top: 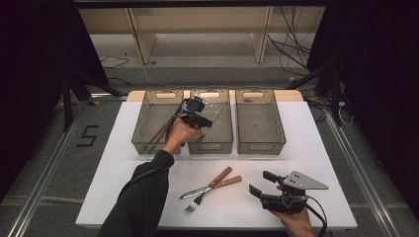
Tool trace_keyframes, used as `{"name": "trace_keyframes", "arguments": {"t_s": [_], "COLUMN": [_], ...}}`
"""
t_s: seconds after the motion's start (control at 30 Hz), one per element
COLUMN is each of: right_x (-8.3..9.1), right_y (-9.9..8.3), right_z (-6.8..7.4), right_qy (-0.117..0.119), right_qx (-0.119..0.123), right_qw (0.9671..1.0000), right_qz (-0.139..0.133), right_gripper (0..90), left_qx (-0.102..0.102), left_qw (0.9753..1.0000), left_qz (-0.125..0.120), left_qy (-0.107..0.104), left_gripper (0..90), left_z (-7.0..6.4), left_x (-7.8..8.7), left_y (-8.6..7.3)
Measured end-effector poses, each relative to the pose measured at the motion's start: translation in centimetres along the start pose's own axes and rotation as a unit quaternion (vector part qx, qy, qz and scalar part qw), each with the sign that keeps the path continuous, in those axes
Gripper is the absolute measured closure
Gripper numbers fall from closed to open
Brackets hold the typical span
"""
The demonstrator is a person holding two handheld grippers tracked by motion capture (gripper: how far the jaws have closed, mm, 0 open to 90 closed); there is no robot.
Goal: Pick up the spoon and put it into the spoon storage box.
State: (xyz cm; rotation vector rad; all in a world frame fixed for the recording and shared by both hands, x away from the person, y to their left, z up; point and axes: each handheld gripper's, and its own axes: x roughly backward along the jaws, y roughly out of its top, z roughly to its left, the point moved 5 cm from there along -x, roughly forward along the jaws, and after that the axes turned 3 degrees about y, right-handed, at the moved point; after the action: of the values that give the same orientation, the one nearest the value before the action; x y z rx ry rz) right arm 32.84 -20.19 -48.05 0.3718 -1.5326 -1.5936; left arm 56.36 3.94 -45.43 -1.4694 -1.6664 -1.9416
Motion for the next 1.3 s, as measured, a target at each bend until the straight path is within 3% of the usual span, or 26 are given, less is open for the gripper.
{"name": "trace_keyframes", "arguments": {"t_s": [0.1,0.17,0.4,0.77,0.83,1.23,1.3], "right_x": [0.0,0.0,0.0,-0.1,-0.1,-0.2,-0.2], "right_y": [0.0,0.0,0.0,0.0,0.0,0.0,0.0], "right_z": [0.0,0.0,0.0,0.1,0.1,0.2,0.1], "right_qy": [0.000,0.000,-0.001,-0.002,-0.002,-0.002,-0.002], "right_qx": [0.001,0.000,0.001,0.002,0.001,-0.001,0.000], "right_qw": [1.0000,1.0000,1.0000,1.0000,1.0000,1.0000,1.0000], "right_qz": [-0.001,-0.001,-0.002,0.000,0.002,0.000,-0.001], "right_gripper": [27.0,27.0,27.0,27.0,27.0,27.0,27.0], "left_qx": [0.000,-0.007,-0.016,-0.027,-0.032,-0.033,-0.042], "left_qw": [0.9999,0.9999,0.9994,0.9985,0.9986,0.9976,0.9973], "left_qz": [-0.003,-0.002,-0.011,-0.019,-0.018,-0.015,-0.015], "left_qy": [-0.013,-0.010,-0.028,-0.045,-0.037,-0.059,-0.058], "left_gripper": [54.0,47.2,33.1,28.6,27.6,25.2,25.3], "left_z": [-0.4,-0.7,-2.2,-3.7,-3.9,-5.3,-5.7], "left_x": [0.7,1.4,4.3,7.5,7.8,8.1,8.1], "left_y": [0.1,0.1,-0.7,-5.0,-6.0,-10.5,-11.3]}}
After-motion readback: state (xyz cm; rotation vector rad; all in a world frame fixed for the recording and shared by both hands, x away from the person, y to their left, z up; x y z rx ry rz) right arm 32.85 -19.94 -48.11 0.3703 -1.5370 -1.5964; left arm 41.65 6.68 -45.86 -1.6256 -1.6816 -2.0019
